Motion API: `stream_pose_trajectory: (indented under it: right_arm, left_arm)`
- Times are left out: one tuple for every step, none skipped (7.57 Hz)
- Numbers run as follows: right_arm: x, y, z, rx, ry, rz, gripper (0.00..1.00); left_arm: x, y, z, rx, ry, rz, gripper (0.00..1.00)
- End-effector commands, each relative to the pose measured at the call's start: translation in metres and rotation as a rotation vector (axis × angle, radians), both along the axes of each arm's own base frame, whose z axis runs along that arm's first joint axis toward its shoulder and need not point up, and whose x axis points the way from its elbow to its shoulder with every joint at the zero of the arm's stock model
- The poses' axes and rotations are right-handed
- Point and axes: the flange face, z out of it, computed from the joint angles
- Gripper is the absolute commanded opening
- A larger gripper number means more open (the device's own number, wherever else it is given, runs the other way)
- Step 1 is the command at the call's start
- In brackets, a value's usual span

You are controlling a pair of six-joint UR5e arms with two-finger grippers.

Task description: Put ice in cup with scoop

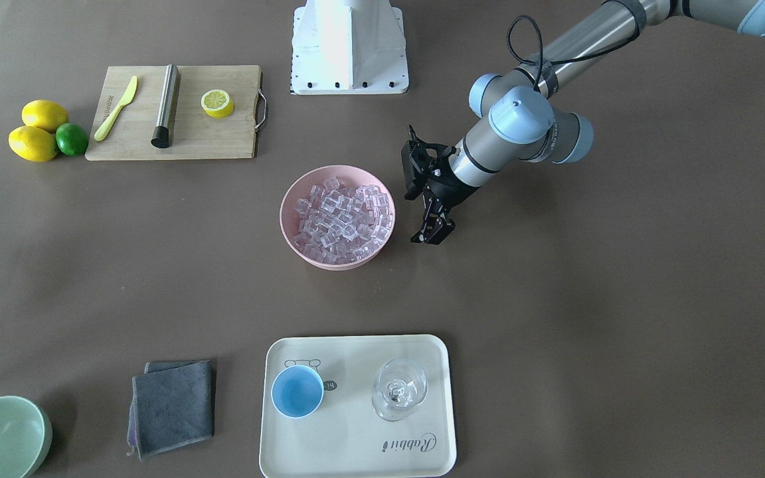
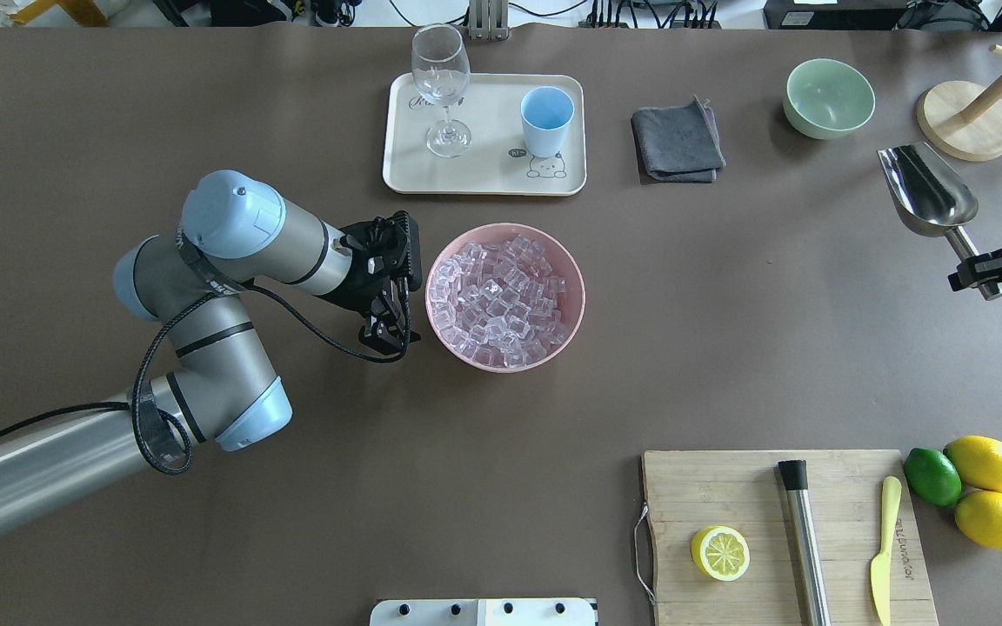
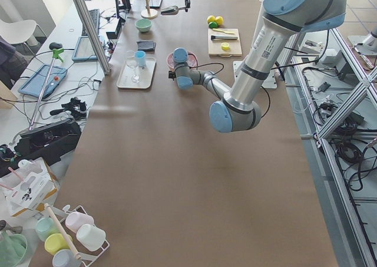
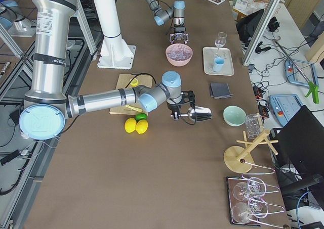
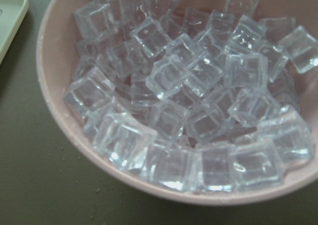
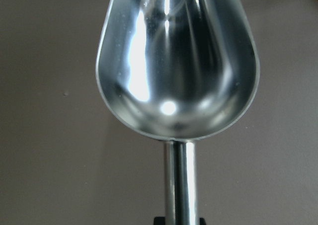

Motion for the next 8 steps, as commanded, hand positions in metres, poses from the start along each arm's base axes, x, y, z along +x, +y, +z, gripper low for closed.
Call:
stream_pose_trajectory:
  right_arm:
    - [-0.013, -0.023, -0.045, 0.12, -0.011, -0.097, 0.0]
    - [-0.01, -0.017, -0.054, 0.169, -0.016, -0.134, 0.0]
    - [-0.006, -0.011, -0.072, 0.207, -0.02, -0.137, 0.0]
    - [-0.002, -0.004, -0.08, 0.221, -0.026, -0.137, 0.0]
    - [-0.002, -0.006, -0.081, 0.235, -0.011, -0.127, 0.0]
    - [-0.007, -0.013, -0.089, 0.274, -0.01, -0.149, 0.0]
    - [-0.013, -0.015, -0.094, 0.356, 0.011, -0.236, 0.0]
    - [-0.026, -0.024, -0.11, 0.44, 0.03, -0.33, 0.0]
  left_arm:
    - [0.012, -0.007, -0.017, -0.025, 0.003, -0.01, 0.98]
    - [0.014, -0.007, -0.017, -0.025, 0.003, -0.01, 0.98]
    - [0.015, -0.006, -0.017, -0.024, 0.004, -0.008, 0.98]
    - [0.015, -0.005, -0.017, -0.022, 0.006, -0.008, 0.98]
    - [0.014, -0.005, -0.015, -0.023, 0.005, -0.007, 0.98]
    - [0.015, -0.004, -0.015, -0.021, 0.007, -0.004, 0.98]
    - [0.015, -0.002, -0.015, -0.021, 0.007, 0.001, 0.98]
    - [0.015, -0.002, -0.014, -0.019, 0.007, 0.005, 0.98]
